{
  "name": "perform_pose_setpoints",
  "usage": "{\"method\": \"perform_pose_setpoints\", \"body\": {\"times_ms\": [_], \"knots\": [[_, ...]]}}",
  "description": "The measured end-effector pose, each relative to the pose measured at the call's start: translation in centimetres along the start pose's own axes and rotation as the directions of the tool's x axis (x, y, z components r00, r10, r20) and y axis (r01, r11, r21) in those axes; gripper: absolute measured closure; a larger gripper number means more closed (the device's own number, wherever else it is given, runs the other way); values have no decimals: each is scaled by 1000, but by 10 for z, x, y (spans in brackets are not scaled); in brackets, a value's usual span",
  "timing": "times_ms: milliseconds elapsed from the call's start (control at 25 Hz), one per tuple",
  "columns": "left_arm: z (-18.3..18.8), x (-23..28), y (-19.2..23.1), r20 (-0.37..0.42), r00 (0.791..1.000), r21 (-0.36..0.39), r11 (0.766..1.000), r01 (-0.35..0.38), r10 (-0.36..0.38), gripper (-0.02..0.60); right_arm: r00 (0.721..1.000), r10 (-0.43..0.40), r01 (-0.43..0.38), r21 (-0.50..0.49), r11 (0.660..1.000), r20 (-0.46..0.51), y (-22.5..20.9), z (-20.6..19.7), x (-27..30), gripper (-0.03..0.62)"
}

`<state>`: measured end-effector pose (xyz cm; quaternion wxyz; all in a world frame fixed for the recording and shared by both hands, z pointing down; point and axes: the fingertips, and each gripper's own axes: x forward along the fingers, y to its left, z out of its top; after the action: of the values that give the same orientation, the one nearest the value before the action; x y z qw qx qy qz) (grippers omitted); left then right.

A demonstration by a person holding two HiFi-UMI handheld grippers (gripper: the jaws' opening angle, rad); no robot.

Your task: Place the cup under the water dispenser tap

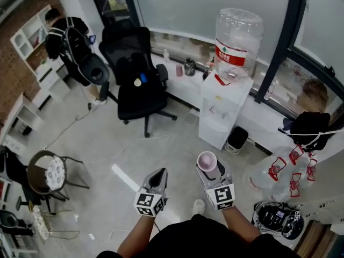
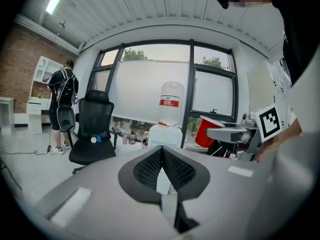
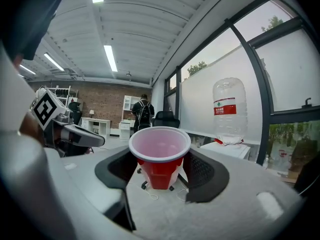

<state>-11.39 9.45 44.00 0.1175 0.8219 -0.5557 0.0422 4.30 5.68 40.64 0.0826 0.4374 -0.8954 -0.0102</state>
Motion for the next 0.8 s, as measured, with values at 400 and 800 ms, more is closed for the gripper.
{"method": "perform_pose_setpoints", "body": {"times_ms": [400,800], "knots": [[12,79,0,-41,999,22,1000,5,-4,565,1000,-6,6,-10,1000,-4,-65,-3,34,309],[25,129,27,-37,997,49,996,73,-71,565,998,-56,57,23,998,-26,-87,-7,79,309]]}}
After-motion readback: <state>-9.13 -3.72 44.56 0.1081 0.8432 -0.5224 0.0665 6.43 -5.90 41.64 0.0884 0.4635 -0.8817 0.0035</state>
